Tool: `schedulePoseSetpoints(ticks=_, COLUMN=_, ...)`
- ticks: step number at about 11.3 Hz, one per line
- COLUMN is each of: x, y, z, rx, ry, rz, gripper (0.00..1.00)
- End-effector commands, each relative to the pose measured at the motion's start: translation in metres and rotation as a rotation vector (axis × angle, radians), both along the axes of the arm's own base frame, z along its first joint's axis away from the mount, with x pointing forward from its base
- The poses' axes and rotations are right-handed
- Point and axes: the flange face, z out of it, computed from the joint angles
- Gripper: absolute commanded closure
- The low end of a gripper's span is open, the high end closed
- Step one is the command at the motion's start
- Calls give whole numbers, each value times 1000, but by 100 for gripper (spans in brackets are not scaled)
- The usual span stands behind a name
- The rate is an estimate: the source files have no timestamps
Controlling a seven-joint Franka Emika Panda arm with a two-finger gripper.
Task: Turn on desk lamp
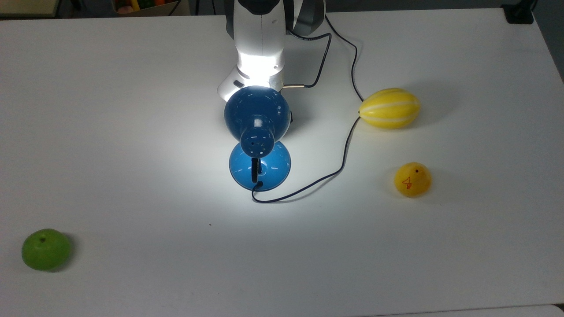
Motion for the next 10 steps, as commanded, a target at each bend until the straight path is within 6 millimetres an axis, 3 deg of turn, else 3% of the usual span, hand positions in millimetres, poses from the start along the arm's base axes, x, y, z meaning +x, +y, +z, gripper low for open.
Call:
schedulePoseSetpoints(ticks=1, x=-16, y=-2, z=22, rx=-30, ry=94, rz=-6, gripper=100)
schedulePoseSetpoints(ticks=4, x=-41, y=-9, z=63, rx=-55, ry=207, rz=-18, gripper=100)
schedulePoseSetpoints(ticks=7, x=-72, y=-22, z=117, rx=-85, ry=286, rz=-36, gripper=100)
schedulePoseSetpoints(ticks=9, x=-77, y=-31, z=160, rx=-80, ry=270, rz=-53, gripper=100)
schedulePoseSetpoints(ticks=10, x=-72, y=-44, z=191, rx=-76, ry=259, rz=-83, gripper=100)
